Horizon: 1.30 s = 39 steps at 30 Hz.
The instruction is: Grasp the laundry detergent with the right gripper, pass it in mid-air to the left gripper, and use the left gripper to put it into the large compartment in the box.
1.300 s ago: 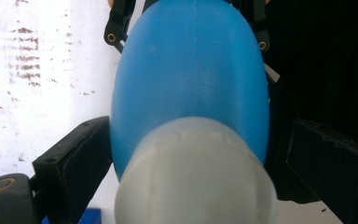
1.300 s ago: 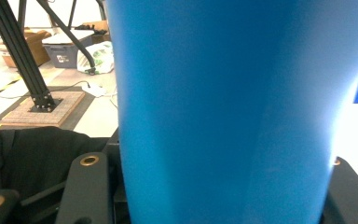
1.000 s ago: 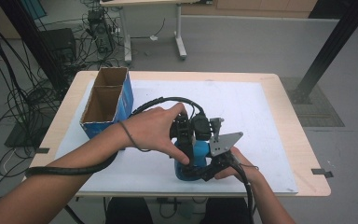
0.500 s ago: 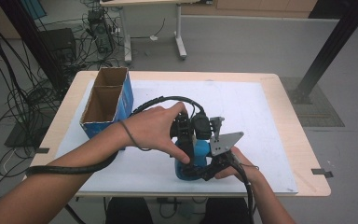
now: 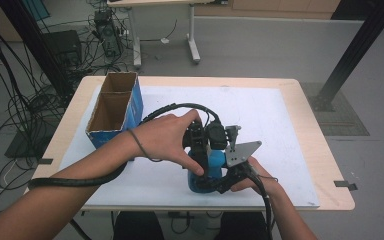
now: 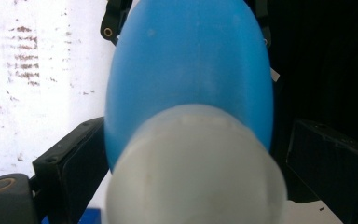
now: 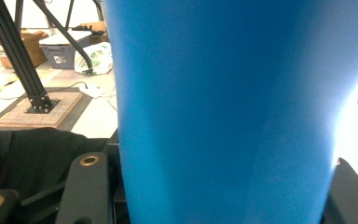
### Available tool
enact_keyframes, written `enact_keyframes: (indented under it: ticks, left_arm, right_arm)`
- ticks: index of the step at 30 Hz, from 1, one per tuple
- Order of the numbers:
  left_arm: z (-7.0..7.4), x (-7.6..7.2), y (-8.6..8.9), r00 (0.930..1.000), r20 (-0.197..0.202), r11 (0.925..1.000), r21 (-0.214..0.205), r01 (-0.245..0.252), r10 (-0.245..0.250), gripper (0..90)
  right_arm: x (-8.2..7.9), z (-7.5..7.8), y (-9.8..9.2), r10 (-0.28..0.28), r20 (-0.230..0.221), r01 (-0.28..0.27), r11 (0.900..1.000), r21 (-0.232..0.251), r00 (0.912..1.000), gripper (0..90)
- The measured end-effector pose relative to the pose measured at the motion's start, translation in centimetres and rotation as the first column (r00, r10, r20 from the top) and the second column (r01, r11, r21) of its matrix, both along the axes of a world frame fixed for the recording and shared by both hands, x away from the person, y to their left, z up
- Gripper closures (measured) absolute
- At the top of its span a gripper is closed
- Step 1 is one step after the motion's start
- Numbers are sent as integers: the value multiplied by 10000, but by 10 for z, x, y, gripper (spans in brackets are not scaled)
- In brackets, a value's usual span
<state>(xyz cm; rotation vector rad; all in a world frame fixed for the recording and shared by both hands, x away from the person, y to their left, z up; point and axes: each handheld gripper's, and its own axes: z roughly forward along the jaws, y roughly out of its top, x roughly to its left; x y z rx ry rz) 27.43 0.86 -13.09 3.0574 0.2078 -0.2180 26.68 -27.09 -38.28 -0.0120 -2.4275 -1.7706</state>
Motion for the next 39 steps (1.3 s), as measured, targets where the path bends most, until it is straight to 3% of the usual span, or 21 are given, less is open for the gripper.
enact_keyframes:
  ticks: [19, 39]
  left_arm:
    - [0, -2, -1, 9999, 85, 9999, 118, -92, 91, 82]
    - [2, -2, -5, 9995, 273, 9994, 287, -191, 183, 195]
  right_arm:
    - [-1, 1, 2, 25, 10, -25, 10000, -26, 10000, 421]
    - [-1, 2, 4, 45, 114, -45, 10000, -18, 9999, 421]
